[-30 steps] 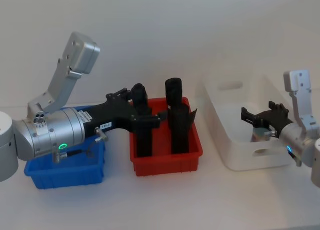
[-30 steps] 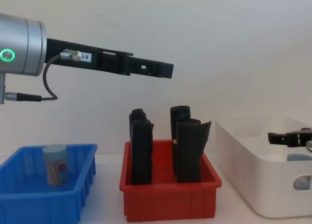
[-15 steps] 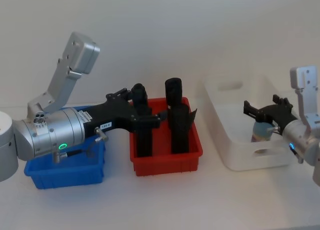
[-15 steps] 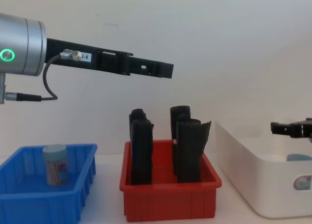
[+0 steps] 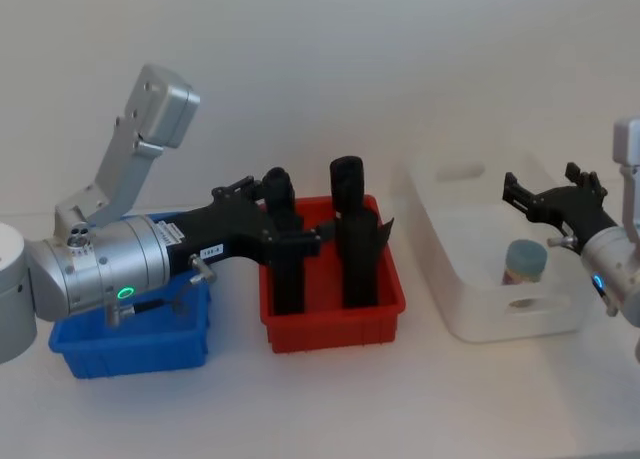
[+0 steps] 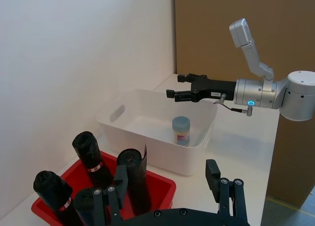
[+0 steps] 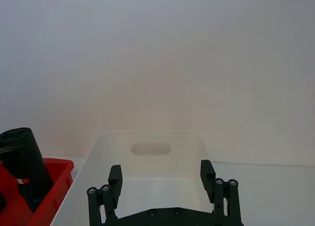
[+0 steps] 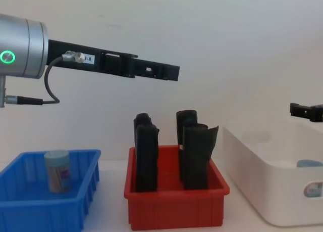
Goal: Pick the cotton swabs from the blue box and place them into the white box.
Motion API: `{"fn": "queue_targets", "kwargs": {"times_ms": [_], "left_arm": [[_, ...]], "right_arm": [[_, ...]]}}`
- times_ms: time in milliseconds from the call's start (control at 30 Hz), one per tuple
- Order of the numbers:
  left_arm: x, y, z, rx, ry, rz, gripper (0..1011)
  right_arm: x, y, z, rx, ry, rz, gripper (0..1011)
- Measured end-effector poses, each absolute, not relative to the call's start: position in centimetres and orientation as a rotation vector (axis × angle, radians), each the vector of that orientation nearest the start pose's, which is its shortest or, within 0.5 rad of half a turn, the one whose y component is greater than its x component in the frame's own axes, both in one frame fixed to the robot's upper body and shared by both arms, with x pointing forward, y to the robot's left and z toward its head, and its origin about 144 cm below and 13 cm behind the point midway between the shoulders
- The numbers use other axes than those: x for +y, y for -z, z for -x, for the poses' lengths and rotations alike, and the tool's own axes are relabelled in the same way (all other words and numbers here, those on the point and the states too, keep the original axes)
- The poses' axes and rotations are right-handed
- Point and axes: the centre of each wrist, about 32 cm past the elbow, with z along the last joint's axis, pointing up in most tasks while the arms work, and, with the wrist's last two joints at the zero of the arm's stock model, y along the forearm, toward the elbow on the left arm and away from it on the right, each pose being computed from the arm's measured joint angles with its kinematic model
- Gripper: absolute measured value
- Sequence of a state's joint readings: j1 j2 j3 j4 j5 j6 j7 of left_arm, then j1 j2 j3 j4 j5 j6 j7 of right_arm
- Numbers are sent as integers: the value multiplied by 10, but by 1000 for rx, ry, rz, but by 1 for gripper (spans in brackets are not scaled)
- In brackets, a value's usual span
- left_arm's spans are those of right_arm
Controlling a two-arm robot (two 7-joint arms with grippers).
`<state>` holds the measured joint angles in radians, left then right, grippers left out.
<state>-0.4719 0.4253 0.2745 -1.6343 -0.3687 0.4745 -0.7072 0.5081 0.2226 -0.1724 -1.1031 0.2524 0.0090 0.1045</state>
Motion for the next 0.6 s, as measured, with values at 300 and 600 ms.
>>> {"fn": "queue_targets", "kwargs": {"times_ms": [300,600], "left_arm": [[257,-1312,-543,-45,-677,-176,1004],[247,-1293,-538,-87,-757,-174,1004]], "right_arm": [[-274,-1191,-586,-31,1405,15,1001],[-270,-1187,-564,-45,1382,13,1001]]}}
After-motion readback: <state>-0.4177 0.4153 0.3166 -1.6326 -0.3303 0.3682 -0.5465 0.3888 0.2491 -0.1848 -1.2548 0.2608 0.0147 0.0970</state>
